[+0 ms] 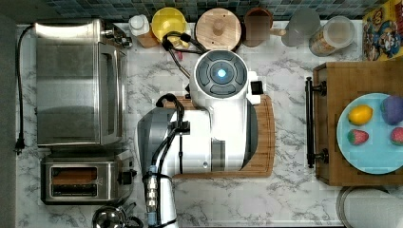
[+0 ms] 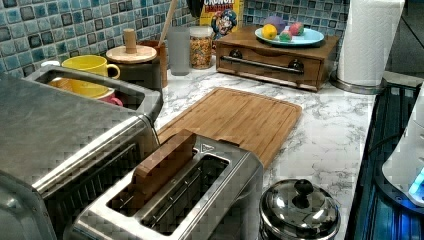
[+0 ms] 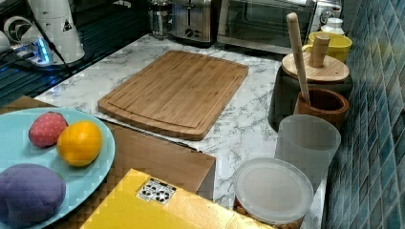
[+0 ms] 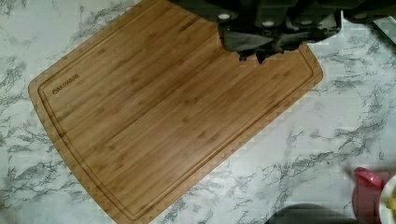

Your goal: Turn on the toaster.

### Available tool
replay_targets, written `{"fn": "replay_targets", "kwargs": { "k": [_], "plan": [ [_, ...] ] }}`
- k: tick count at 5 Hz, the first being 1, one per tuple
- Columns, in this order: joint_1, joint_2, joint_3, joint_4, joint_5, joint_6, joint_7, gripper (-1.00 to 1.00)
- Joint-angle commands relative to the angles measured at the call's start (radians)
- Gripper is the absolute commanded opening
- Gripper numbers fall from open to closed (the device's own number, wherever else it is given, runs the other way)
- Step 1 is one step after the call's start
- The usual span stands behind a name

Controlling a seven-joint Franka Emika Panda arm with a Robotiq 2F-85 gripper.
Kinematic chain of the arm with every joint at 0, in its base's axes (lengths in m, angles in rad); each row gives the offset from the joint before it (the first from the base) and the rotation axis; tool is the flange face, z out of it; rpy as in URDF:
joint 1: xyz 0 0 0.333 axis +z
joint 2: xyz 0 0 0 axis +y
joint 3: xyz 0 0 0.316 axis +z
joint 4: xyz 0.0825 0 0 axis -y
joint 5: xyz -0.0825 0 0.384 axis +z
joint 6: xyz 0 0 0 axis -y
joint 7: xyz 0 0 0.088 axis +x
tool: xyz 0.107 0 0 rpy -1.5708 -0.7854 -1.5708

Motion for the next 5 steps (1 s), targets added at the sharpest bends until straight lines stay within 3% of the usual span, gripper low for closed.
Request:
{"fn": "replay_targets", "kwargs": {
  "k": [1,4,5],
  "plan": [
    [0.021,-0.045,0.022,-0.081,0.012,0.059,-0.056,-1.00],
    [0.097,-0.211,0.119,-0.323,0.027,0.199,-0.097,-1.00],
    [0.120,-0.258,0.128,-0.398,0.076,0.226,-0.141,-1.00]
  ]
}}
